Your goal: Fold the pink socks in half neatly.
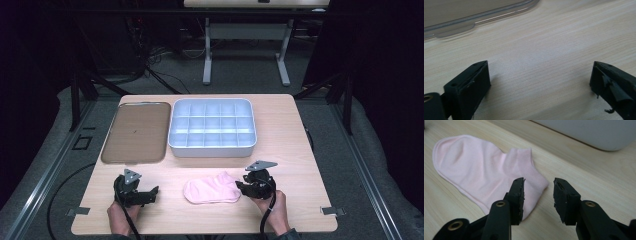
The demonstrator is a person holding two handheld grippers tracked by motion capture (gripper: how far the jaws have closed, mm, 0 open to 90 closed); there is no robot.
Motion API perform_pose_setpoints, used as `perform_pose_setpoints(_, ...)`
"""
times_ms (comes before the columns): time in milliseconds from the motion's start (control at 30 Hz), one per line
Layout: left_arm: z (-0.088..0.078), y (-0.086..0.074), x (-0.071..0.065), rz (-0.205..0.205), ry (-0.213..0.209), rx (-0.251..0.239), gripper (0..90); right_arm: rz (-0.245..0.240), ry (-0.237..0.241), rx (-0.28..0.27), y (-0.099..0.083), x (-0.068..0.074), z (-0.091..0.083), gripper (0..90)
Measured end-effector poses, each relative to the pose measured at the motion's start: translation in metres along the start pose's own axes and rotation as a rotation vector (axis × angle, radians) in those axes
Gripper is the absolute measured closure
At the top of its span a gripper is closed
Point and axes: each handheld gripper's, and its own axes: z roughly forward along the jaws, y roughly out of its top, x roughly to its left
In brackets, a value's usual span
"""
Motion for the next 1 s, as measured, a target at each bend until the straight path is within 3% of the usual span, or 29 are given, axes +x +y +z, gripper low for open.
perform_pose_setpoints(100,-0.001,0.0,0.0,-0.002,-0.004,-0.014,14.0,0.007,-0.002,0.016,-0.002,-0.004,0.004,61.2)
perform_pose_setpoints(233,-0.006,0.005,-0.007,-0.035,-0.067,-0.031,14.0,0.014,-0.002,0.02,-0.002,-0.007,0.008,61.5)
perform_pose_setpoints(367,-0.011,0.014,-0.021,-0.036,-0.15,-0.04,12.8,0.033,-0.004,0.022,-0.003,-0.009,0.012,62.4)
perform_pose_setpoints(467,-0.011,0.019,-0.033,-0.054,-0.248,-0.059,15.6,0.028,-0.003,0.027,-0.005,-0.008,0.015,68.1)
perform_pose_setpoints(733,-0.006,0.036,-0.065,-0.003,-0.377,-0.018,31.6,0.02,0.01,0.021,-0.004,-0.005,0.016,64.9)
perform_pose_setpoints(800,-0.003,0.04,-0.072,0.021,-0.374,0.002,36.9,0.016,0.019,0.022,-0.004,-0.003,0.018,65.1)
perform_pose_setpoints(1000,0.006,0.041,-0.082,0.032,-0.367,0.046,50.6,-0.005,0.013,0.031,-0.006,0.002,0.022,68.0)
